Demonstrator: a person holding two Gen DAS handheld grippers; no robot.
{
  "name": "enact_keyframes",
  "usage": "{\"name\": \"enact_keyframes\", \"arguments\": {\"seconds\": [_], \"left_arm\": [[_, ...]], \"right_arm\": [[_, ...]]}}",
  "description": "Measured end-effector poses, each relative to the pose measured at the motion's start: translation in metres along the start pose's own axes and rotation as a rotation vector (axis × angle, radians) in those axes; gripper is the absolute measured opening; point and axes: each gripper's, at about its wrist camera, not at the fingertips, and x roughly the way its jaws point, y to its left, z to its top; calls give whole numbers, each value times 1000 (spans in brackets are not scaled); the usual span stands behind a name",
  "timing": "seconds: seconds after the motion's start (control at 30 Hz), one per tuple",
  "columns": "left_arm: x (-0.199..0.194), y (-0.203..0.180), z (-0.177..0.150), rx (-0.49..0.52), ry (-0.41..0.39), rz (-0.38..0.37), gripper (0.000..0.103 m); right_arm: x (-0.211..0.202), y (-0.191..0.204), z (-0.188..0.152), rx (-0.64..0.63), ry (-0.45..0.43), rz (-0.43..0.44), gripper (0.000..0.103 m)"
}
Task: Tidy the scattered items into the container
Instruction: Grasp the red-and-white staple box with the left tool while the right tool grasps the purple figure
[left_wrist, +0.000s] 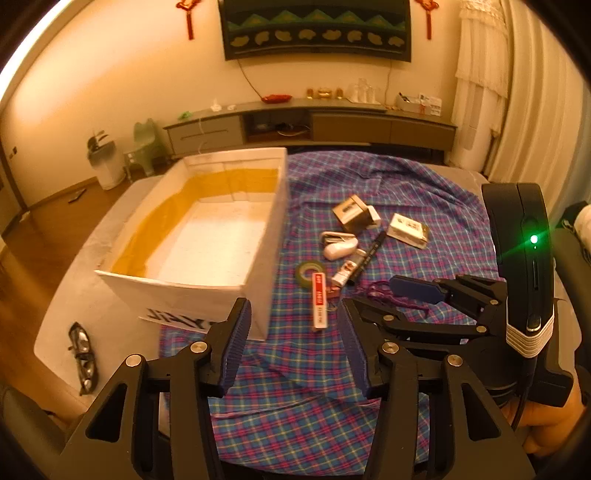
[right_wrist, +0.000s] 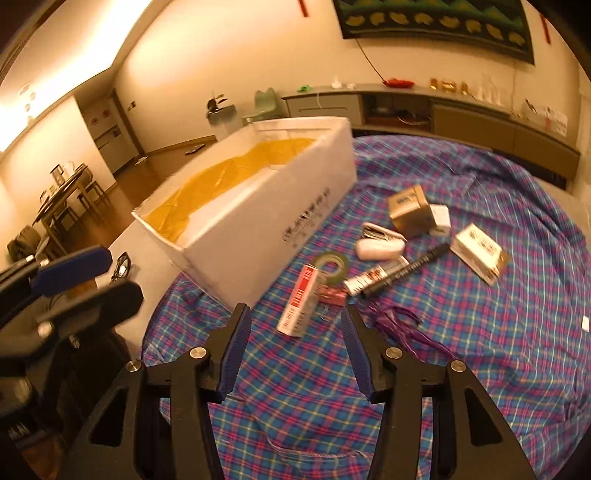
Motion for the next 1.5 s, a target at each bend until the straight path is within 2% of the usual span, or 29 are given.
{"name": "enact_keyframes", "arguments": {"seconds": [0.43, 0.63, 0.77, 0.83, 0.93, 1.13, 1.23, 1.27, 1.3, 1.33, 1.5], "left_arm": [[52, -31, 3, 80, 66, -105, 52], [84, -35, 1, 101, 128, -135, 52], [114, -34, -1, 88, 175, -158, 52], [128, -30, -4, 65, 202, -164, 52], [146, -20, -9, 21, 226, -170, 52], [178, 10, -25, -108, 285, -222, 49], [182, 11, -26, -99, 259, -216, 48], [182, 11, -26, -98, 253, -218, 45], [183, 11, -25, -97, 250, -222, 25], [184, 9, -25, -93, 249, -222, 17], [186, 7, -25, -80, 237, -219, 16]], "right_arm": [[16, -59, -11, 124, 75, -51, 53], [7, -102, -14, 171, 89, -125, 53], [13, -119, -15, 203, 109, -108, 49], [23, -116, -12, 190, 118, -74, 49], [41, -99, -6, 116, 144, -74, 49], [71, -70, 1, -82, 169, -189, 51], [76, -69, 1, -105, 203, -206, 47], [75, -71, 1, -95, 202, -200, 46], [74, -72, 3, -84, 203, -193, 44], [71, -75, 4, -63, 202, -174, 38], [59, -93, 10, 85, 177, -67, 30]]}}
